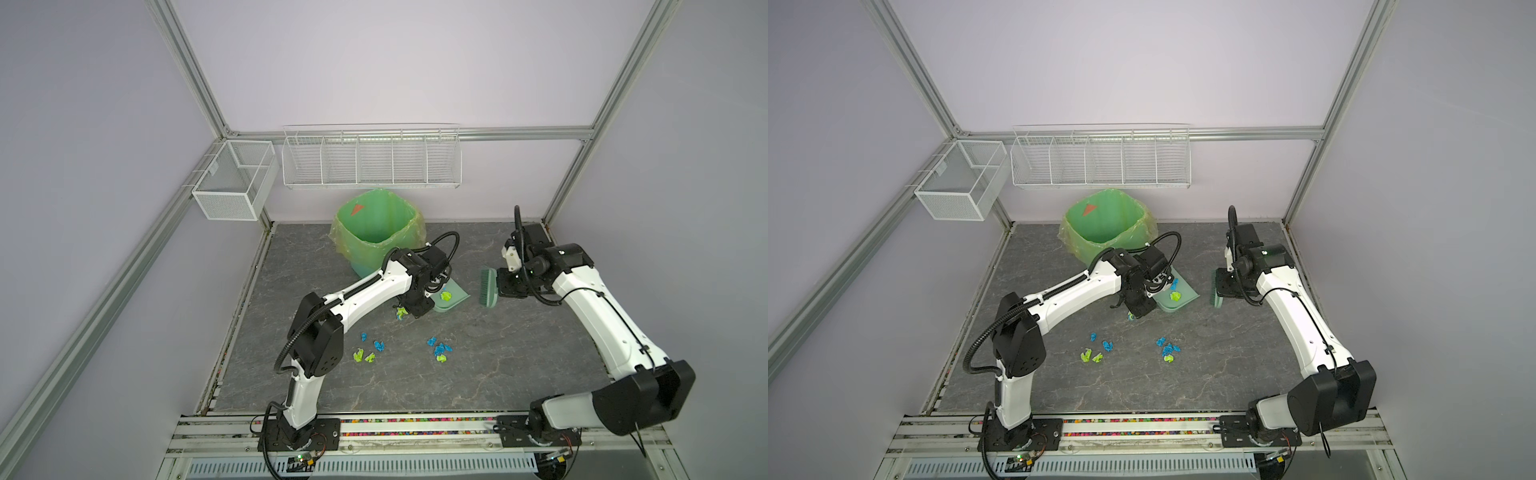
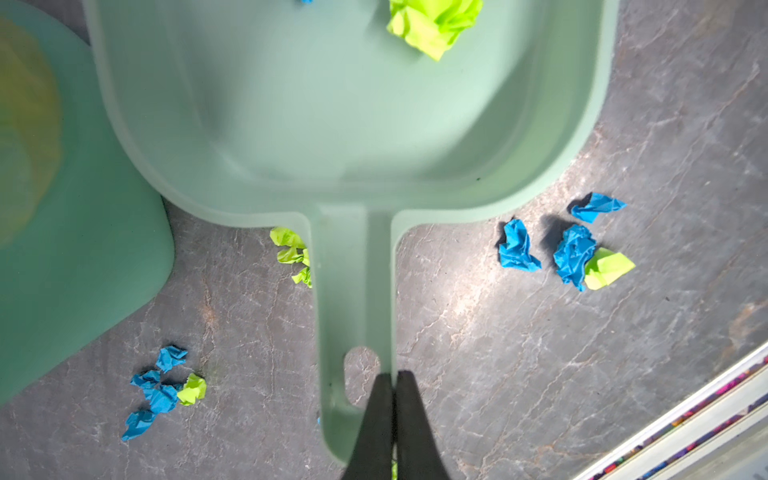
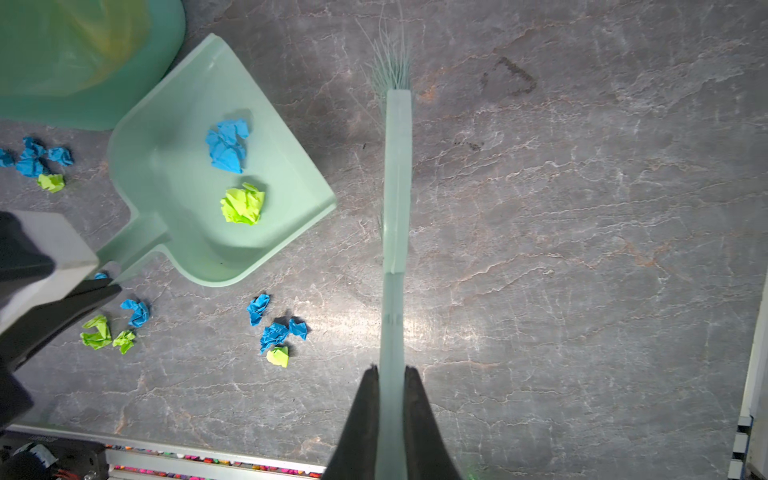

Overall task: Sweep away the paper scraps from the table
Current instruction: 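Draw the brush back with the right gripper while the left lifts the dustpan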

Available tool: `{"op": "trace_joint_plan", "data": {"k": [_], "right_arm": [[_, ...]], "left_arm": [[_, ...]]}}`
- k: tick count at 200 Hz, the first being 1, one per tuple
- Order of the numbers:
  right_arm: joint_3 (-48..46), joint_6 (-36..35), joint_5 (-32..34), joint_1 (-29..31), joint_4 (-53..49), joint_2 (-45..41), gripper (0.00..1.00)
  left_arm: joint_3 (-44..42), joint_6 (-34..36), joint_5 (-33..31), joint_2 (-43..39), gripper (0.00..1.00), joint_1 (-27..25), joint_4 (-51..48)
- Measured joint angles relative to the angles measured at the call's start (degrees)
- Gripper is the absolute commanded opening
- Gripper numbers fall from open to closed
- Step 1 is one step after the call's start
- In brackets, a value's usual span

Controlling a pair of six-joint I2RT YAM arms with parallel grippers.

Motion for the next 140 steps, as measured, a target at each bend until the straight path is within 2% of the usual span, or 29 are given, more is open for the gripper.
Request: {"op": "trace_joint_plan", "data": {"k": [104, 140], "right_arm": [[-2.4, -0.04, 1.95, -4.72, -0.39, -5.7, 0.07], [-3.8, -0.02, 2.14, -5.2, -0.37, -7.26, 0.07]], "left_arm": [[0.46, -6.23, 3.39, -0.37, 0.0, -1.38, 1.53], [3.93, -8.33, 5.55, -0.66, 0.0, -1.38, 0.74]]}}
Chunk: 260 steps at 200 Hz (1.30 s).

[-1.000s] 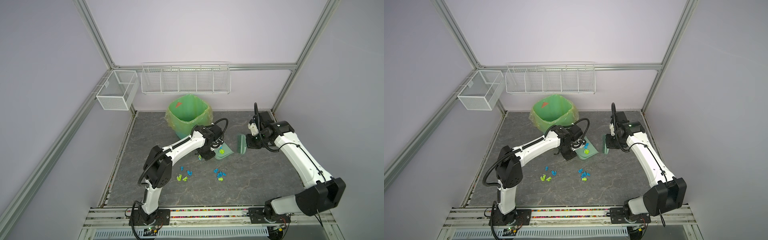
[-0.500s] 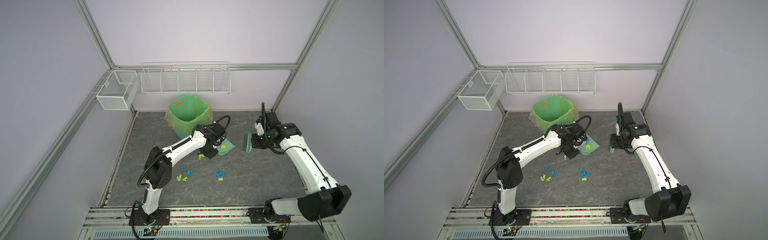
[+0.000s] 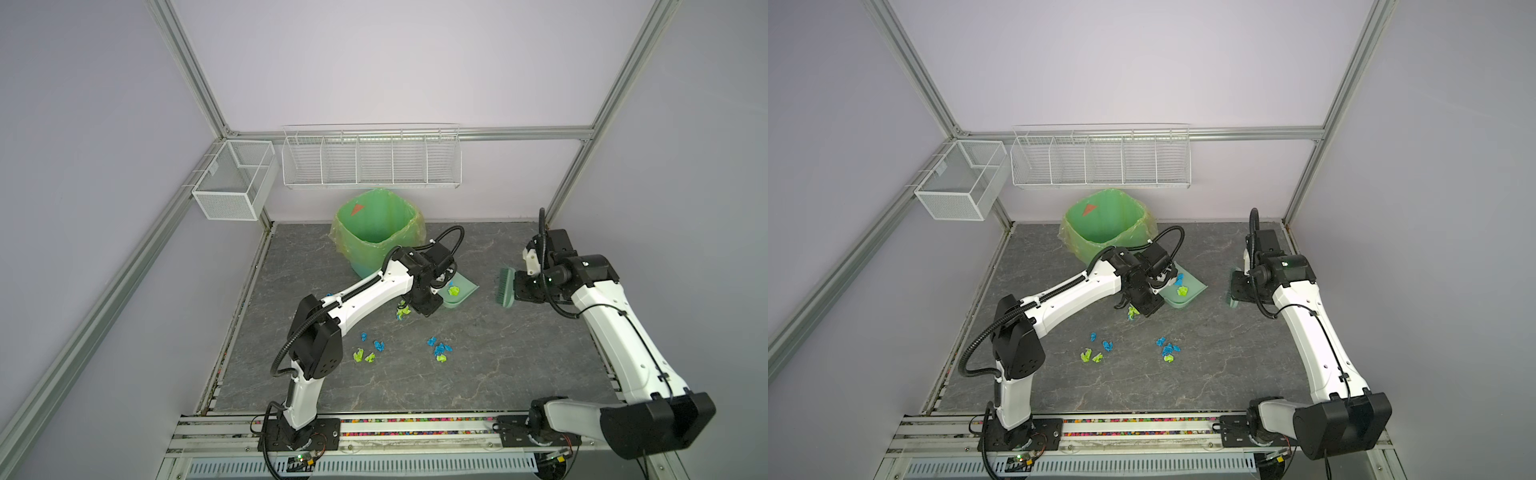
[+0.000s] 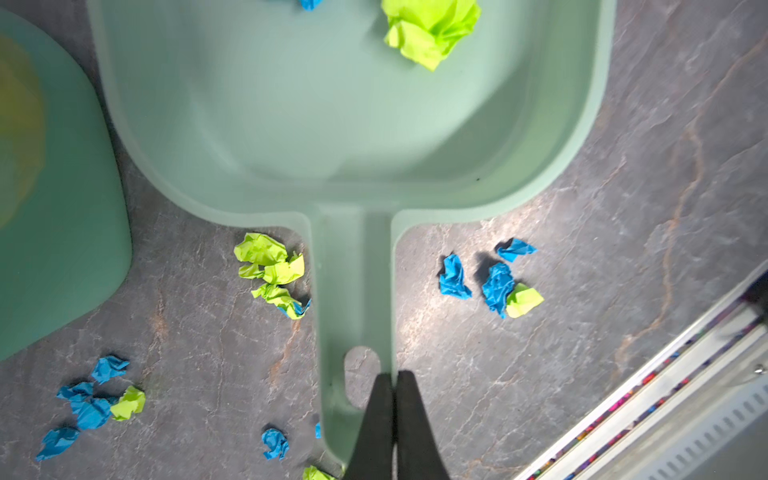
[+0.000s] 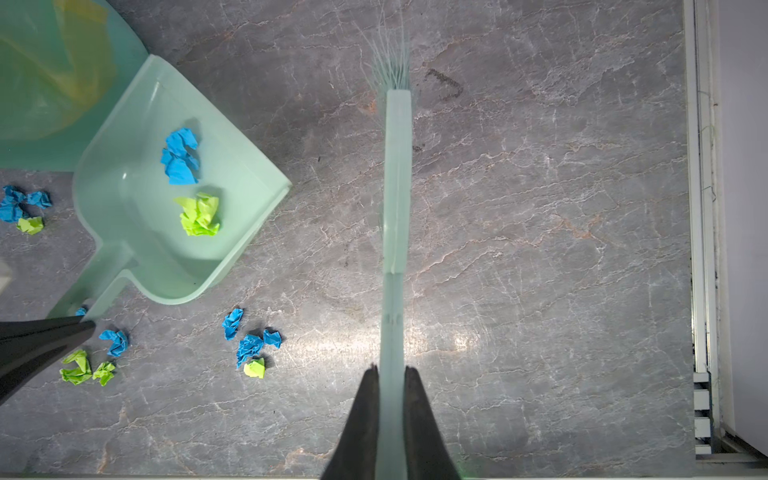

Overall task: Sweep away the paper scraps from the table
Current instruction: 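Draw the brush back with the right gripper while the left lifts the dustpan, then carry the dustpan of scraps over the green trash bin with the left gripper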

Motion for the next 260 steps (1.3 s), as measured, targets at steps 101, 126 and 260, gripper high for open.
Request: {"op": "trace_joint_plan", "data": {"k": [101, 126, 260], "right_arm": [[-4.59, 0.02, -0.07, -1.01, 0.28, -3.37, 0.07], [-4.9, 0.02, -0.04, -1.11, 0.31, -3.98, 0.07], [-7.37, 0.66, -1.4, -1.49, 1.84, -4.42, 0.07]], "left_arm": [[8.92, -2.58, 2.89, -1.42, 0.0, -0.04, -2.62], [9.75, -2.78, 3.3, -1.4, 0.0, -0.07, -3.61], [20.98, -5.01, 6.16, -1.2, 0.0, 4.46, -6.95]]}}
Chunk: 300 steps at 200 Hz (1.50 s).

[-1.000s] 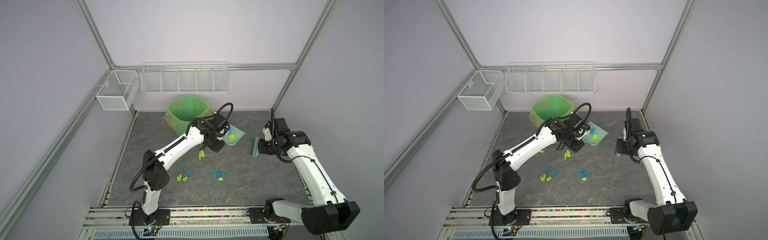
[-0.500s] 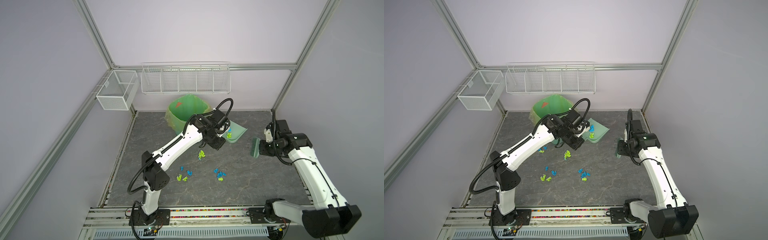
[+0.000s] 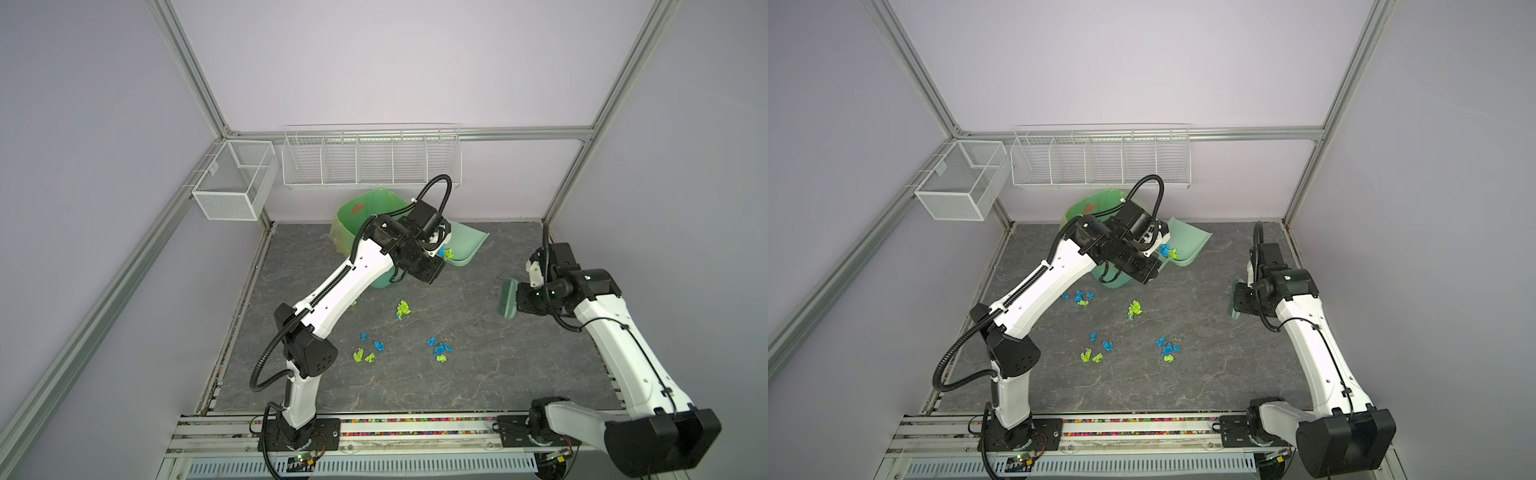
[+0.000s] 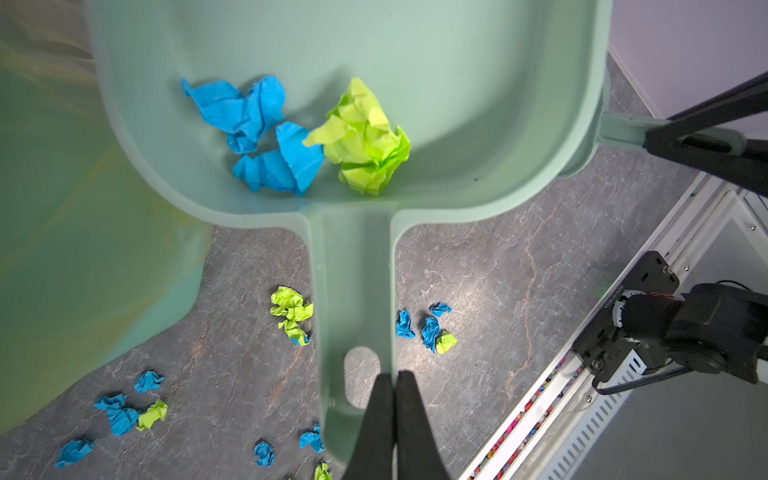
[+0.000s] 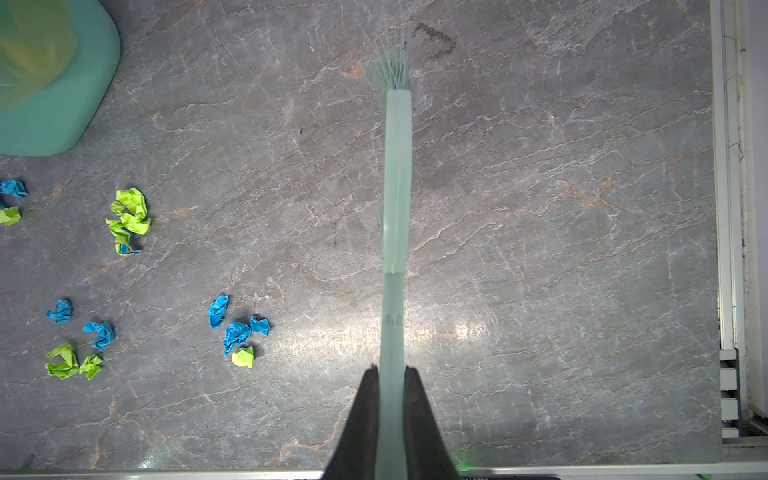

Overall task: Sweep away the paper scraps from the table
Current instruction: 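Carry the dustpan of scraps over the green trash bin with the left gripper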

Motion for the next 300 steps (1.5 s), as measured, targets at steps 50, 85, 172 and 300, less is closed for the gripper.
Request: {"op": "trace_joint_plan", "data": {"k": [50, 85, 172, 300], "right_arm": [[-0.7, 0.07, -0.81, 0.0, 0.74, -0.37, 0.07], [-1.05, 0.2, -1.09, -0.04, 0.85, -1.64, 0.07], [-2.36, 0.2, -1.92, -0.04, 1.2, -3.02, 0.07], [-3.41, 0.66, -2.36, -0.11, 1.64, -6.47, 0.07]], "left_arm": [[0.07, -0.96, 0.33, -0.46, 0.0, 1.25, 0.44], [0.07, -3.39, 0.28, -2.12, 0.0, 3.13, 1.84], [-7.61, -10.08, 8.02, -11.58, 0.0, 11.76, 12.37], [-29.64, -22.95, 26.99, -18.64, 0.0, 26.25, 33.86]]}}
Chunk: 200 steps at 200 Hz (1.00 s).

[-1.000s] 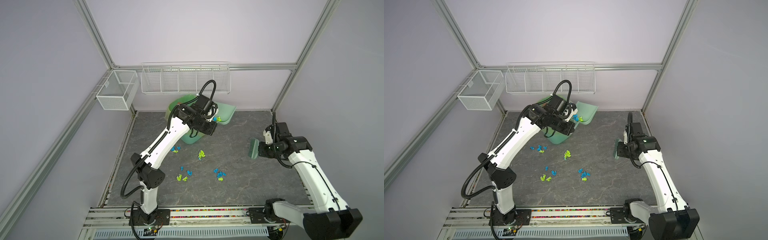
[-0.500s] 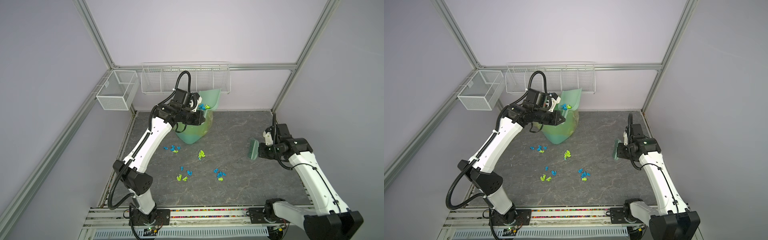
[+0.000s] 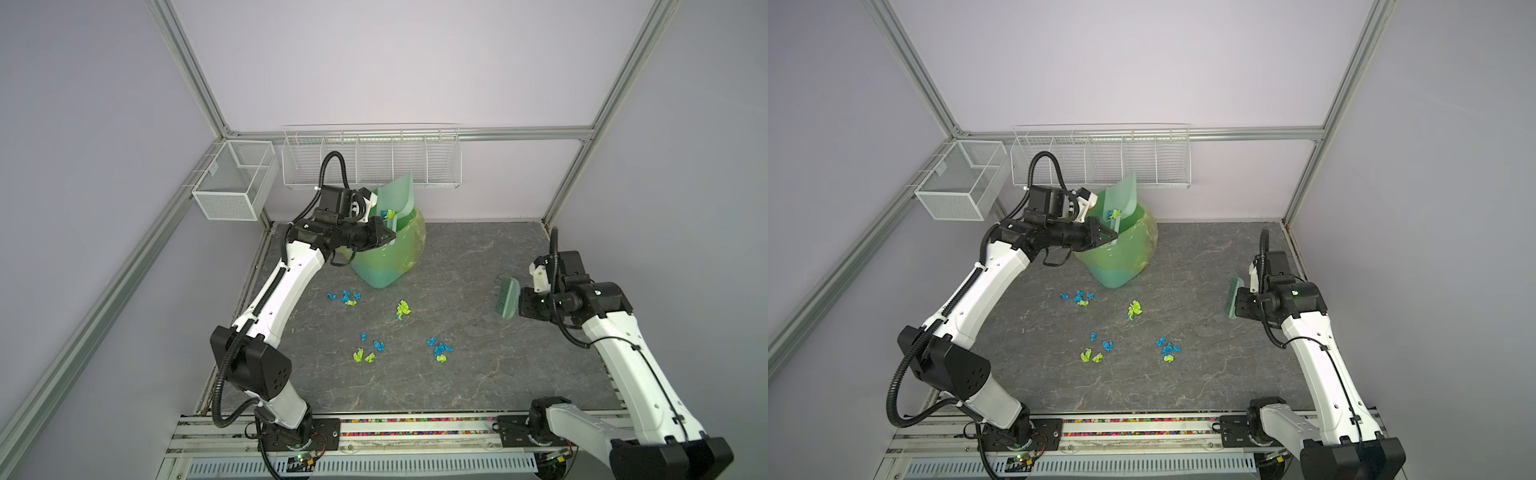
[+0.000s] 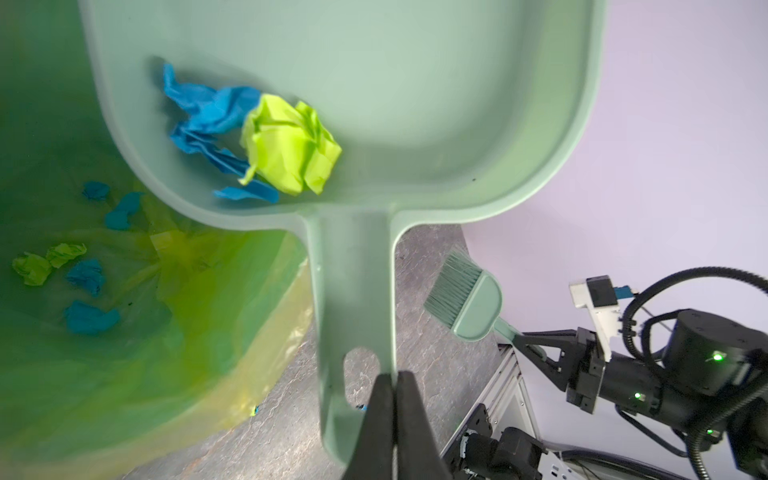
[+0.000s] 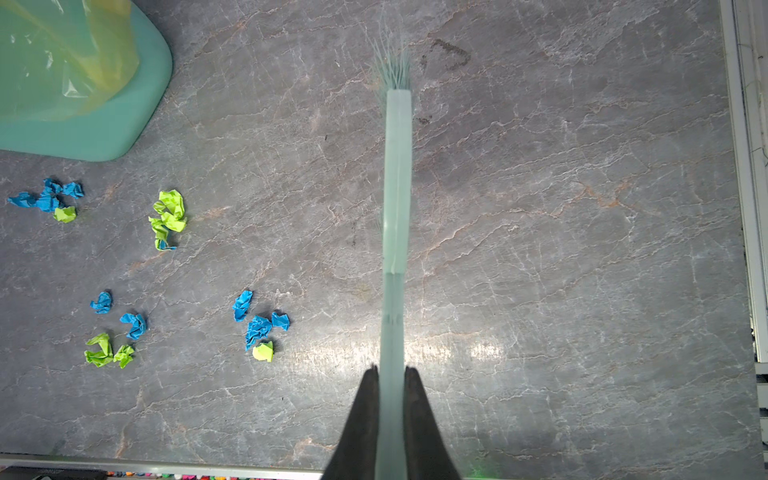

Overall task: Sweep away the paper scraps from the table
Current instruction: 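Carry the dustpan of scraps over the green trash bin with the left gripper, then tip the dustpan over the trash bin with the left gripper to empty scraps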

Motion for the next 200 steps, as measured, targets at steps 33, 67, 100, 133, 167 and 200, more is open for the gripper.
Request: {"op": "trace_joint_plan", "data": {"k": [33, 67, 100, 133, 167, 200], "right_arm": [[-0.52, 0.15, -0.13, 0.0, -0.02, -0.61, 0.07], [-1.2, 0.42, -0.42, 0.0, 0.09, -1.2, 0.07], [-1.2, 0.59, -0.42, 0.0, 0.22, -1.29, 0.07], [-1.31, 0.59, -0.42, 0.0, 0.46, -1.29, 0.07], [-1.64, 0.59, -0.66, 0.0, 0.83, -1.29, 0.07], [-1.64, 0.59, -0.63, 0.0, 0.83, -1.29, 0.07]], "left_arm": [[-4.17, -5.07, 5.44, -0.52, 0.0, 2.6, 6.86], [-6.43, -9.73, 10.4, -0.55, 0.0, 3.3, 13.27], [-11.21, -16.65, 14.58, -0.79, 0.0, 4.85, 23.1], [-16.46, -25.38, 17.79, -0.85, 0.0, 5.31, 34.88], [-22.14, -35.93, 20.02, -1.38, 0.0, 5.84, 48.72], [-26.38, -48.43, 21.03, -1.18, 0.0, 7.5, 64.37]]}}
